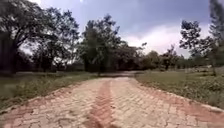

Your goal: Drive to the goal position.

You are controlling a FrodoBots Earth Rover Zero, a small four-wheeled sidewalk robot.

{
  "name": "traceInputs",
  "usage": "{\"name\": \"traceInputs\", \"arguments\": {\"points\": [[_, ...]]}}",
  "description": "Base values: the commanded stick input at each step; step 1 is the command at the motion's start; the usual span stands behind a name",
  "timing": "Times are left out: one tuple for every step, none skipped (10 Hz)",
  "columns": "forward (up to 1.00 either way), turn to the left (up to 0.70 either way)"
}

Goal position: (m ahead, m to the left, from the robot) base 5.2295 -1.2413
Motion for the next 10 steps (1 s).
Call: {"name": "traceInputs", "arguments": {"points": [[0.7, 0.0], [0.7, 0.0], [0.7, 0.0], [0.7, 0.0], [0.7, 0.0], [0.7, 0.0], [0.7, 0.0], [0.7, 0.0], [0.7, 0.0], [0.7, 0.0]]}}
